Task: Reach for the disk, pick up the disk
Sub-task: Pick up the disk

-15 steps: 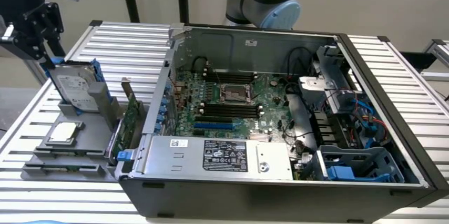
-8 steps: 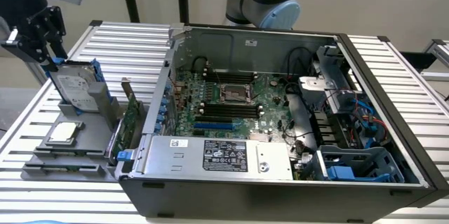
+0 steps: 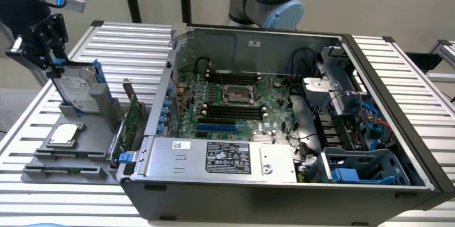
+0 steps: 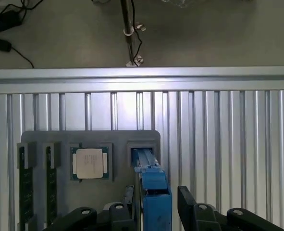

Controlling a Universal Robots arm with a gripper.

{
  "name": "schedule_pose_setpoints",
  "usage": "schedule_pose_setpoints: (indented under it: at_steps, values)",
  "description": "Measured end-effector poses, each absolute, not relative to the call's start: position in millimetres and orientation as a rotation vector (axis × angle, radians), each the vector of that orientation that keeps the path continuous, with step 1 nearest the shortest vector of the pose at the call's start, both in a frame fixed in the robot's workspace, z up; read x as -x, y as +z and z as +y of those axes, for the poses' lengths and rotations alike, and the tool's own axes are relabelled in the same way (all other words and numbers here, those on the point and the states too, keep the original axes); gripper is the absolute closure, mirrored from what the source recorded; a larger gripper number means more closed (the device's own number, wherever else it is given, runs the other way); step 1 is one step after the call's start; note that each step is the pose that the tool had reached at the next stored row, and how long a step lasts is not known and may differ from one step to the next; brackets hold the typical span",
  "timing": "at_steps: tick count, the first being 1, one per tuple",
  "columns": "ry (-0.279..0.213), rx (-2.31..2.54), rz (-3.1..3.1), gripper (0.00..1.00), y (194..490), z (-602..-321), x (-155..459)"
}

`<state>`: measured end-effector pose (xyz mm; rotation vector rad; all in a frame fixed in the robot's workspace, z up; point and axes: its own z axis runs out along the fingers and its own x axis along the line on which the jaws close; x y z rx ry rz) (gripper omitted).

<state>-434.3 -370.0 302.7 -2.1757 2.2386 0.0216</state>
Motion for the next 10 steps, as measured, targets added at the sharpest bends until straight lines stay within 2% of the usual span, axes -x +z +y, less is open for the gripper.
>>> schedule_pose_setpoints:
  at_steps: [10]
  values:
    - [0.022, 2.181, 2.234, 0.52, 295.8, -370.0, 434.4]
